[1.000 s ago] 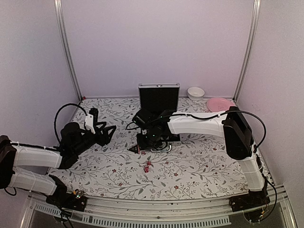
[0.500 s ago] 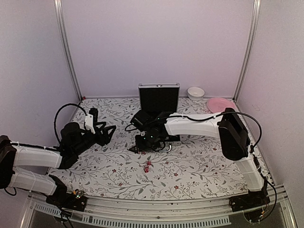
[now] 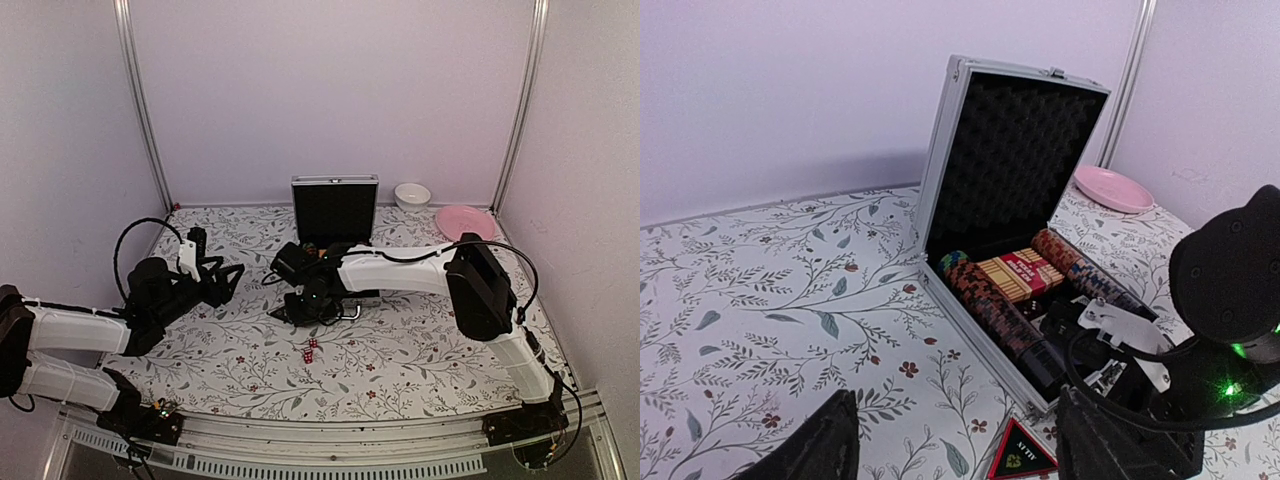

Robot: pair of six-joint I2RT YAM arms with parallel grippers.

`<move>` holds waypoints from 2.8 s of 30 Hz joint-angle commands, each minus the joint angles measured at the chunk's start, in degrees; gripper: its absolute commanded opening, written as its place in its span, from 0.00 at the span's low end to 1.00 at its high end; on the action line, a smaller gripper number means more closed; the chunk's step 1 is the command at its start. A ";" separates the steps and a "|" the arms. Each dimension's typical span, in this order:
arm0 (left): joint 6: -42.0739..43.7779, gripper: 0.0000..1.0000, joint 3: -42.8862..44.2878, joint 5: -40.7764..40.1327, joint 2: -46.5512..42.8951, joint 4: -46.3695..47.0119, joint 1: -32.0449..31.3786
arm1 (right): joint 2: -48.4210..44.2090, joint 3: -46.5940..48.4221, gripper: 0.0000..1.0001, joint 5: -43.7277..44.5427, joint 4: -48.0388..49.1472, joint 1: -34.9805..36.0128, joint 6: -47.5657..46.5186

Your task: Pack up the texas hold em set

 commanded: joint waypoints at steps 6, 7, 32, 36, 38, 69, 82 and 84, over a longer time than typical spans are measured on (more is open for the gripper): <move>-0.20 0.68 -0.01 -0.25 -0.22 -0.74 0.69 | 0.76 1.27 0.27 3.22 -3.06 0.40 -0.17; -0.18 0.67 0.04 -0.31 -0.16 -0.76 0.68 | 0.71 1.27 0.27 3.43 -3.15 0.37 -0.17; -0.30 0.68 0.34 0.23 0.50 -0.76 0.68 | 2.11 3.38 0.23 4.11 -3.64 0.42 -2.02; -0.29 0.68 0.31 0.25 0.48 -0.85 0.66 | 2.09 3.42 0.21 4.27 -3.55 0.40 -2.15; -0.27 0.68 0.37 0.28 0.48 -0.84 0.75 | 2.32 3.53 0.20 4.20 -3.51 0.38 -2.19; -0.16 0.68 0.49 0.10 0.61 -0.85 0.68 | -10.58 2.94 0.10 9.30 -5.82 -2.92 -4.19; 0.14 0.68 0.25 -0.72 0.13 -1.21 0.69 | -7.97 -1.72 0.10 8.10 2.70 -13.60 -8.29; 0.19 0.68 0.37 -0.73 0.28 -1.20 0.66 | -6.99 -1.56 0.10 7.69 3.75 -14.34 -8.76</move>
